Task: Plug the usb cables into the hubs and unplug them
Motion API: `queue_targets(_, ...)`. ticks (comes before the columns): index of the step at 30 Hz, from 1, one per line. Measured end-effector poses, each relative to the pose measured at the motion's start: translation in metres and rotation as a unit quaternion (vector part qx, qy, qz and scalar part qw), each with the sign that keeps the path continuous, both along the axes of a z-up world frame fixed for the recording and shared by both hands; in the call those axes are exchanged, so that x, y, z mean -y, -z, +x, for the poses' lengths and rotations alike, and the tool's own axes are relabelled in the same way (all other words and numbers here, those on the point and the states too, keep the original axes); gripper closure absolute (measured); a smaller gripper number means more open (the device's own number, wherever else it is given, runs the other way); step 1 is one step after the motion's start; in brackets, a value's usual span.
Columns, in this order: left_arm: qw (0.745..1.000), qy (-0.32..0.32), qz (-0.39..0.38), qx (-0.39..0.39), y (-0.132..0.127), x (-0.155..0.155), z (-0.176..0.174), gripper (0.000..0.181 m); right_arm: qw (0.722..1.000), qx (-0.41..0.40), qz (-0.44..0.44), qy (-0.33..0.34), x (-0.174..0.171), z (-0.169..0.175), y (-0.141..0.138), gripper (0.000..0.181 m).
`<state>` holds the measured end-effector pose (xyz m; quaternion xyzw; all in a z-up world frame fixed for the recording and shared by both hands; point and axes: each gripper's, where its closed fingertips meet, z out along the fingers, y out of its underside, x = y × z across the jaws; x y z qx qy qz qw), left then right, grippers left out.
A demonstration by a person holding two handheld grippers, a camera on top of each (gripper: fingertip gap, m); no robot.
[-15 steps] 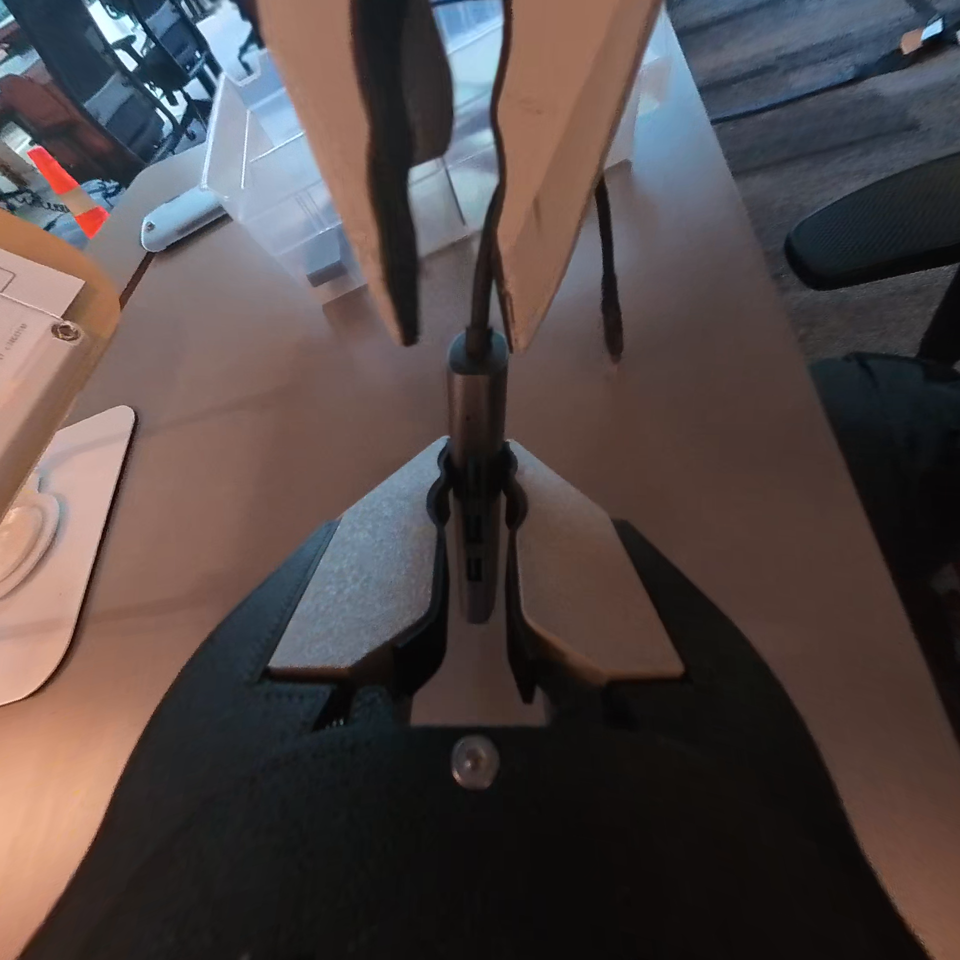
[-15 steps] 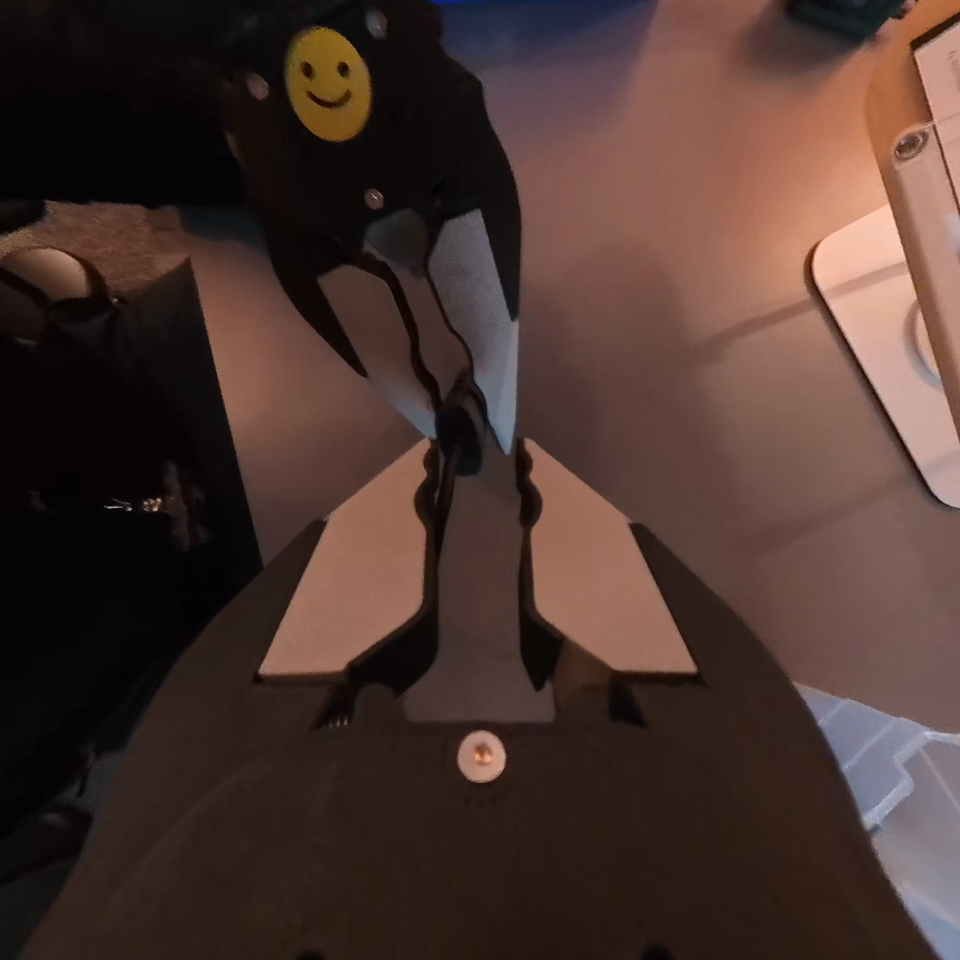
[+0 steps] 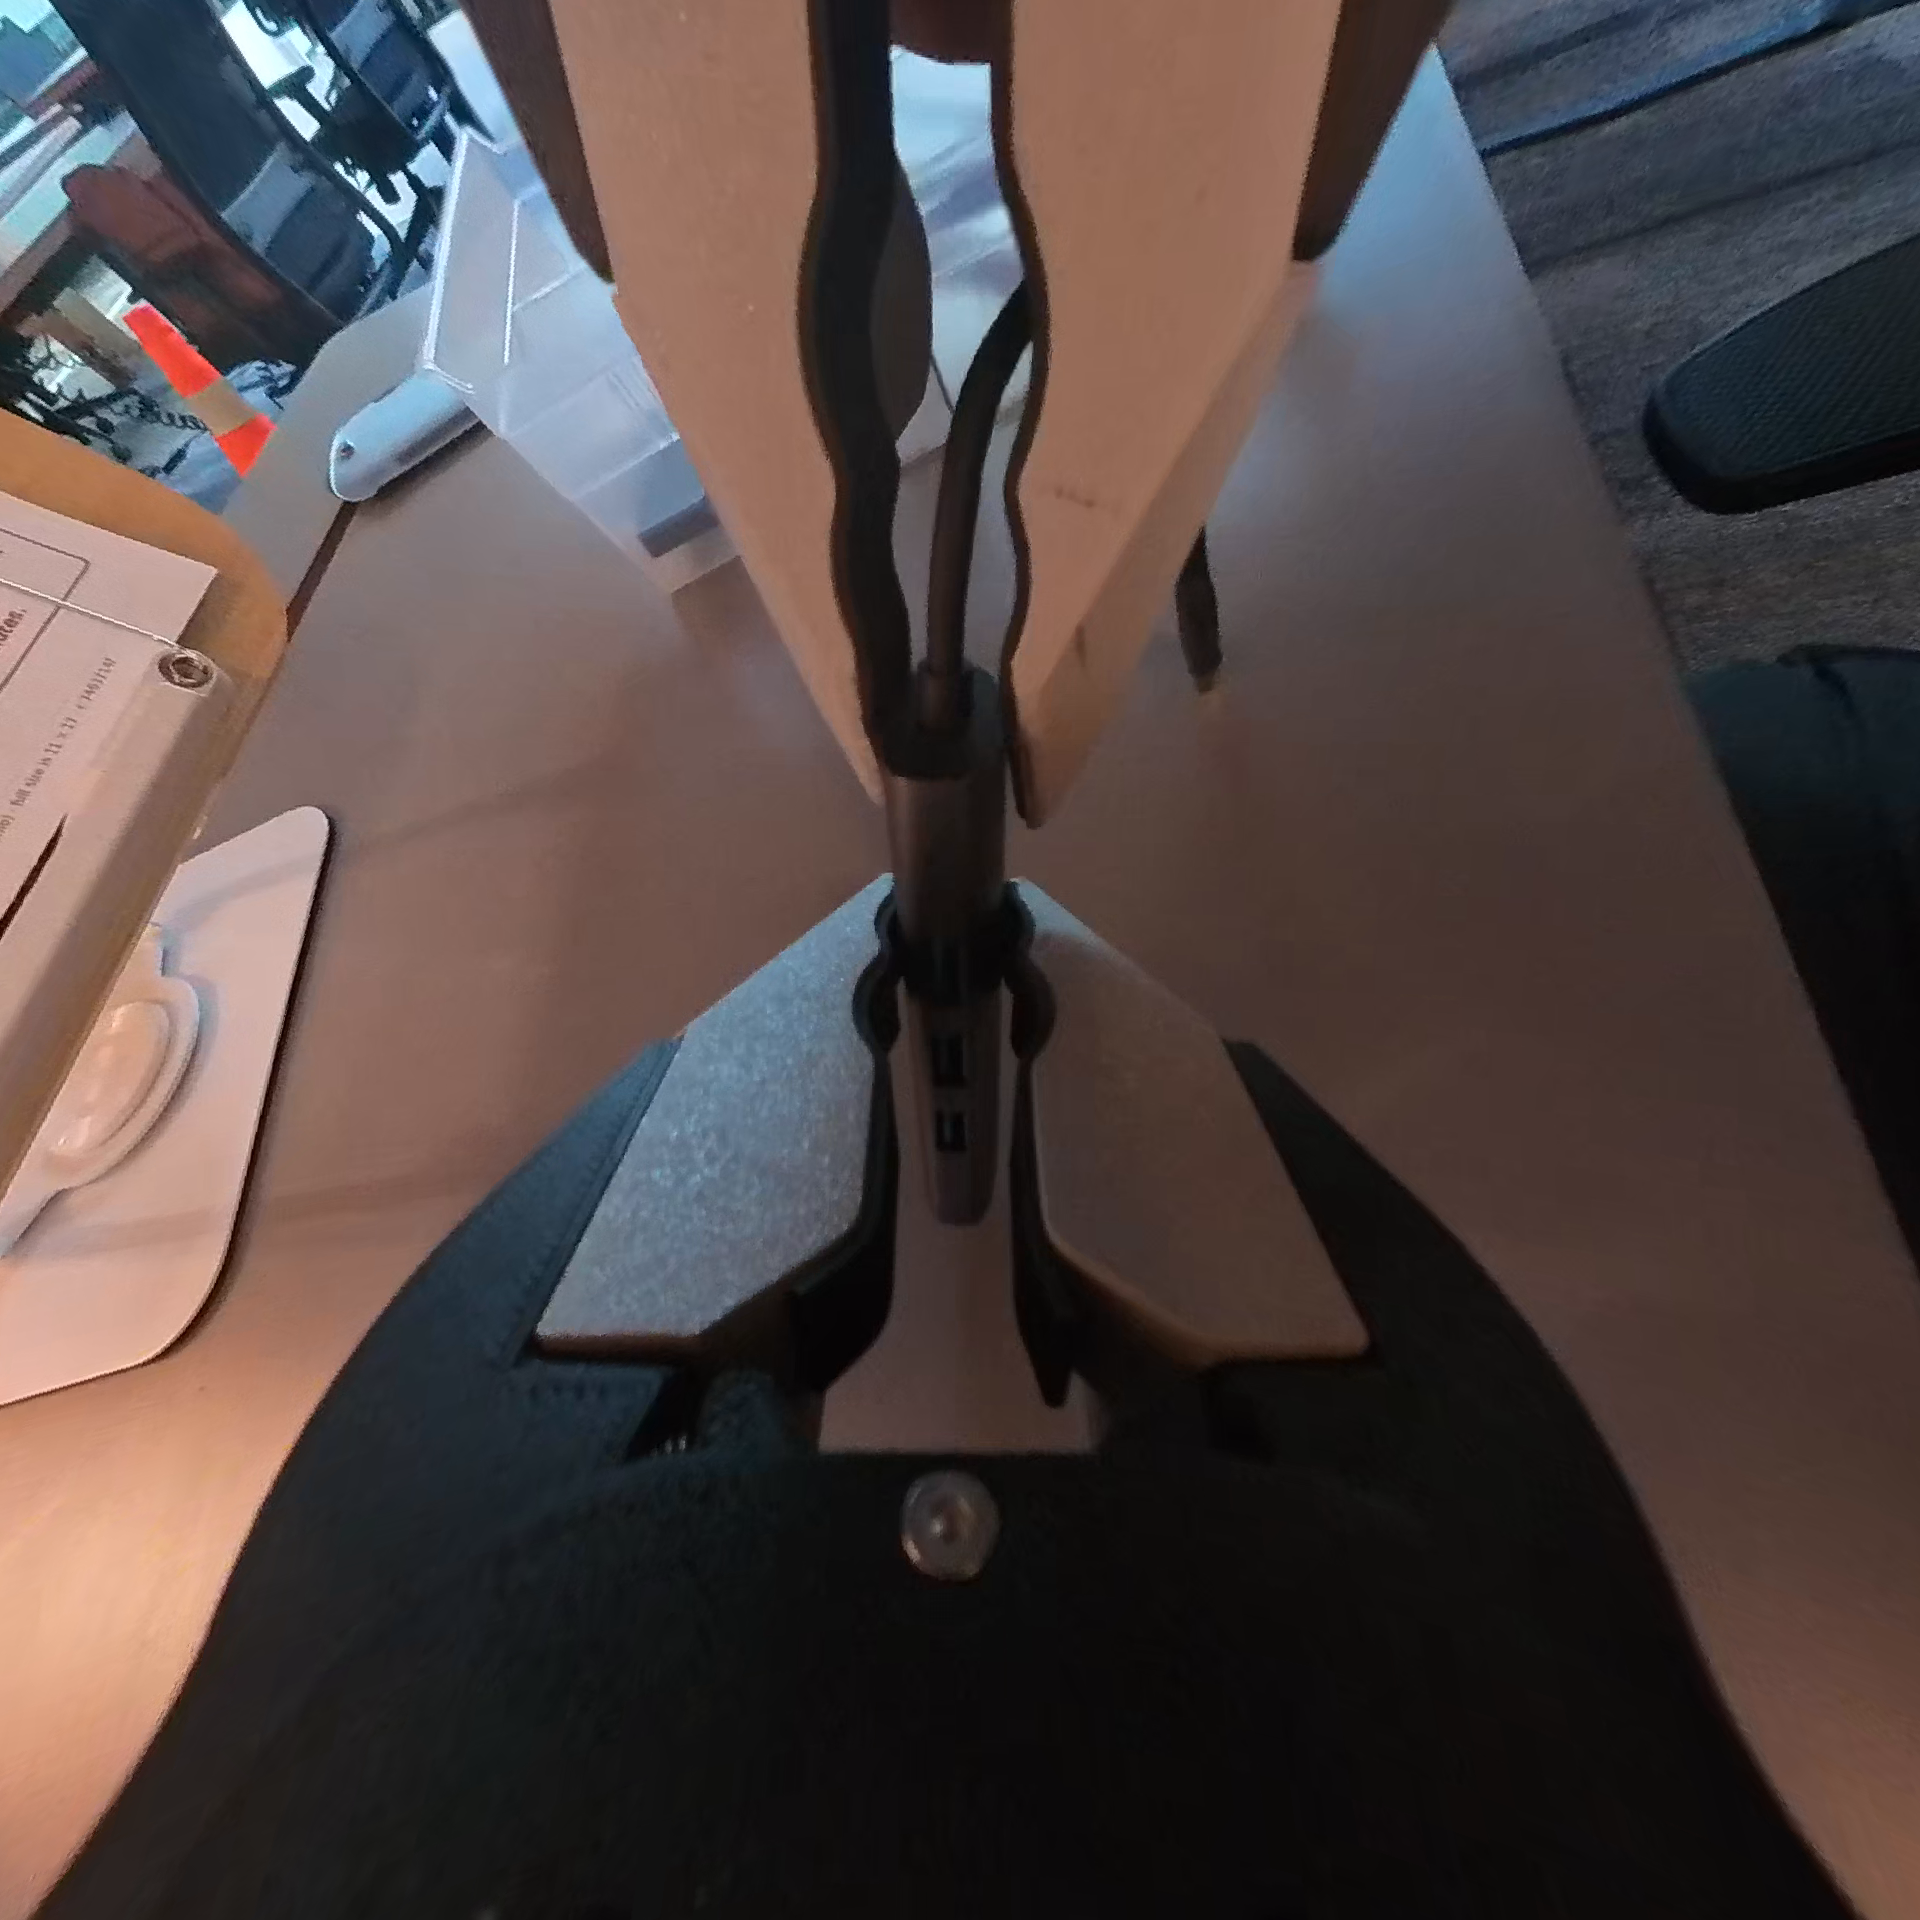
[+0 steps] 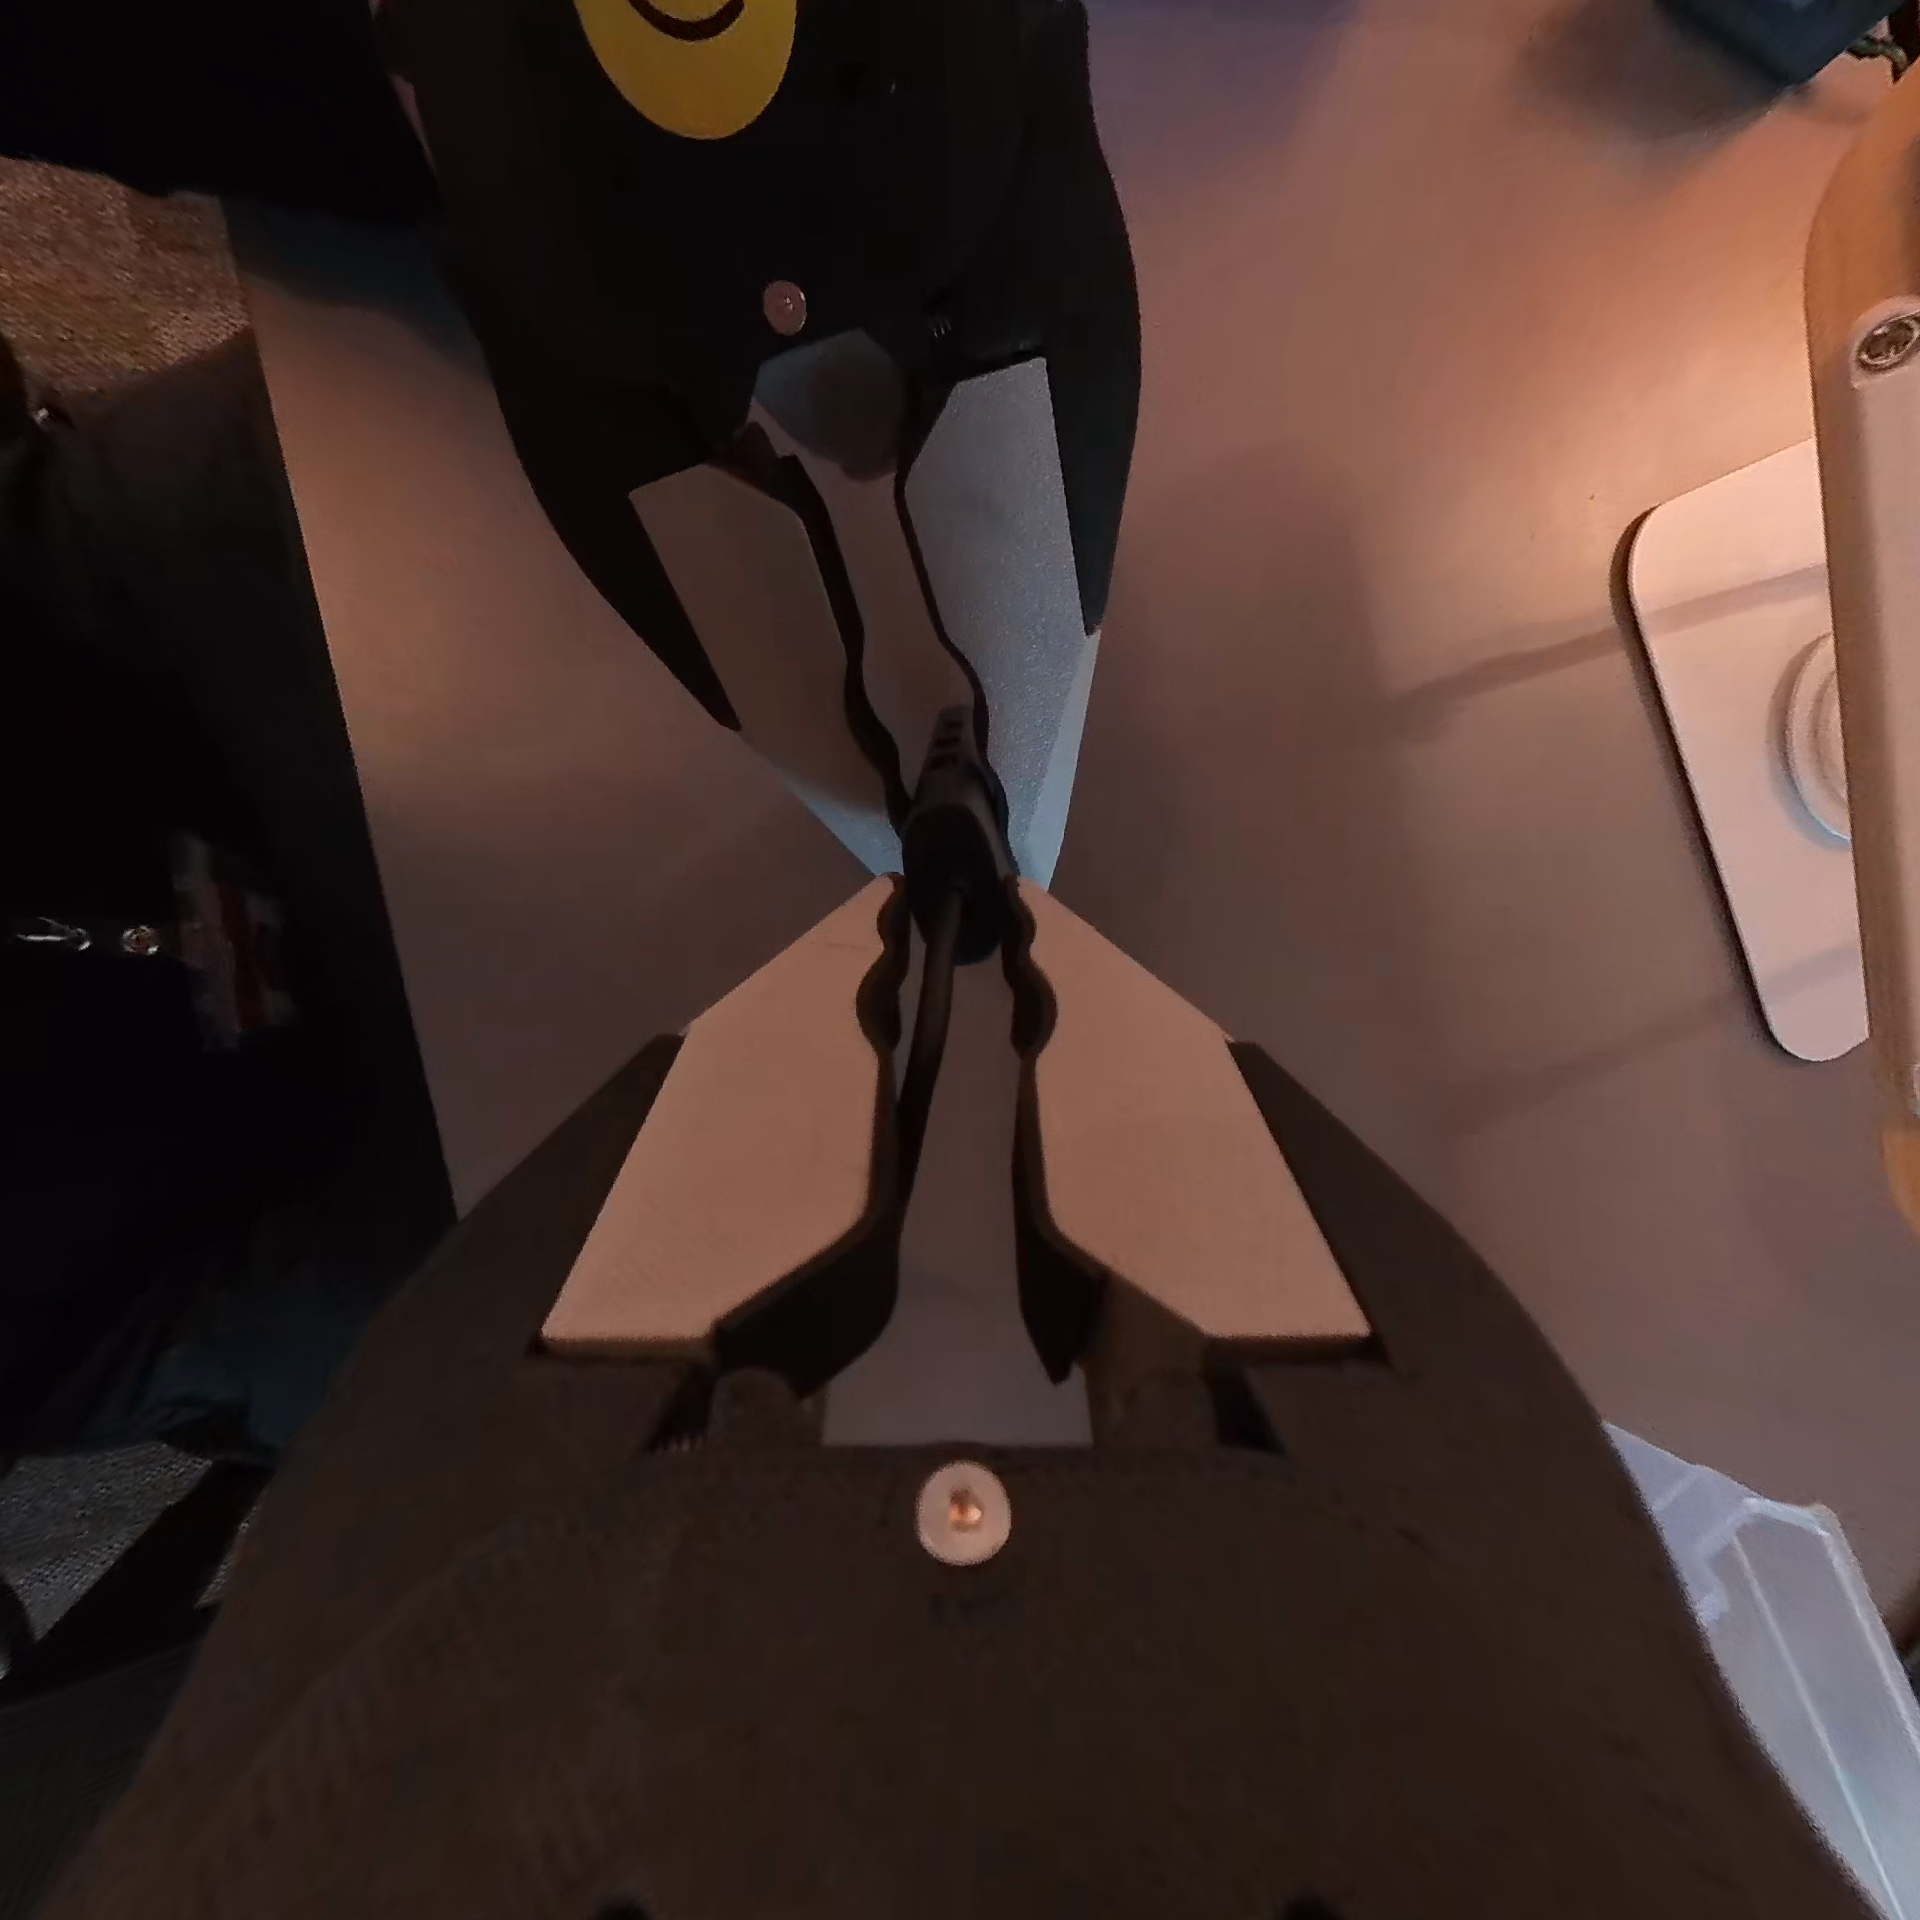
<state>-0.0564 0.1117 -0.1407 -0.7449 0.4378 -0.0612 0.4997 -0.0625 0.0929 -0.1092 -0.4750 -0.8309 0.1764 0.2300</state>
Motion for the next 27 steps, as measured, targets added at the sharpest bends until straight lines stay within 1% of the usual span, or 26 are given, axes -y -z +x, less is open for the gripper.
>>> queue_targets(3, 1.000, 0.001, 0.006, 0.023, -0.006, -0.001, 0.001, 0.166, 1.000, -0.004, 0.009, 0.003, -0.002, 0.001, -0.004, 0.167)
queue_targets(7, 0.998, -0.014, -0.009, 0.053, -0.008, -0.004, -0.005, 0.164, 1.000, -0.008, 0.012, 0.014, -0.008, 0.004, -0.012, 0.168)
queue_targets(15, 0.997, -0.048, -0.017, 0.052, -0.004, -0.011, -0.017, 0.164, 0.999, -0.029, 0.013, 0.035, -0.022, 0.015, -0.034, 0.168)
queue_targets(21, 0.995, -0.087, -0.029, 0.035, 0.004, -0.017, -0.031, 0.166, 0.995, -0.064, 0.033, 0.062, -0.039, 0.026, -0.066, 0.168)
queue_targets(27, 0.995, -0.089, -0.029, 0.021, 0.008, -0.018, -0.031, 0.168, 0.988, -0.103, 0.050, 0.100, -0.064, 0.041, -0.102, 0.168)
